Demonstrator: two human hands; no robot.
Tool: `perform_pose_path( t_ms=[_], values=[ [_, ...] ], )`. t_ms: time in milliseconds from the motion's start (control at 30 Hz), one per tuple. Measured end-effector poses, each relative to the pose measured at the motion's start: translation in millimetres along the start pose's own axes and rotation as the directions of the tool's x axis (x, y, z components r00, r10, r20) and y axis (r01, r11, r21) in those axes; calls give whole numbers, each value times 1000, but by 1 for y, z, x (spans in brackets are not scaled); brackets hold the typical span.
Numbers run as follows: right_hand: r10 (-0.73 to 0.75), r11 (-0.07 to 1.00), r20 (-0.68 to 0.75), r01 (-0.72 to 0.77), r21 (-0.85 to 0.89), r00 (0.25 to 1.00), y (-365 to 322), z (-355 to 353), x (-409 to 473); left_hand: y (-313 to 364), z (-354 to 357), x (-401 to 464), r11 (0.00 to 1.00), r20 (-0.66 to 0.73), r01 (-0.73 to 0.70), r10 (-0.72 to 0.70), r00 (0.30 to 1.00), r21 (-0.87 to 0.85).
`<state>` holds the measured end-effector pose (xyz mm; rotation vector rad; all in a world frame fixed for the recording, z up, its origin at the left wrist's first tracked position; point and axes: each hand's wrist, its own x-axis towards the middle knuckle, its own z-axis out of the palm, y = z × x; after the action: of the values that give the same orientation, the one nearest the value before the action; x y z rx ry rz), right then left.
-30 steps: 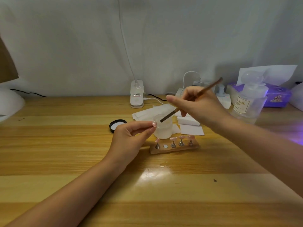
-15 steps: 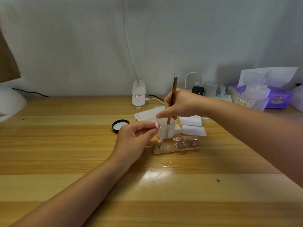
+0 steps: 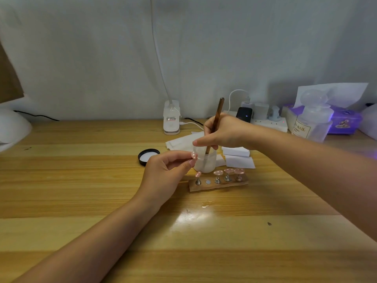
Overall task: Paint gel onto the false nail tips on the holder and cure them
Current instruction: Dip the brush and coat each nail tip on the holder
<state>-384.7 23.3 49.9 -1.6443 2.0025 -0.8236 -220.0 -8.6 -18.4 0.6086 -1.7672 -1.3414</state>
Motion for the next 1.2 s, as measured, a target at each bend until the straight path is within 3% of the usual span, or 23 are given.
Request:
perform_pose_path(
  t_ms=[200,367,700,933,1033,1100,1200],
  values=[
    [-4,994,-165,22,103,986,4,-6,-6,-1,0,0,1000,0,-2,2,1000,5],
    [149,947,-339,-36,319,929,16,-16,-12,-2,0,1,1000,2,-3,3,1000,-18],
    [325,863,-311,-146,483,893,36,-18,-24,-2,0,1,999,3,-15,15,1000,-30],
    [337,817,-408,-49,574,849,40,-22,-39,-3,0,0,999,4,-30,30,1000,-21],
    [236,832,-564,136,538,791,39,-12,-58,-2,0,-1,995,16,-96,96,995,32],
    [79,866,-656,274,418,751,35,2,-72,-2,1,-2,982,25,-170,168,985,77],
    [-195,880,-684,434,195,703,34,26,-89,-2,2,-3,958,51,-264,260,964,109]
  ],
)
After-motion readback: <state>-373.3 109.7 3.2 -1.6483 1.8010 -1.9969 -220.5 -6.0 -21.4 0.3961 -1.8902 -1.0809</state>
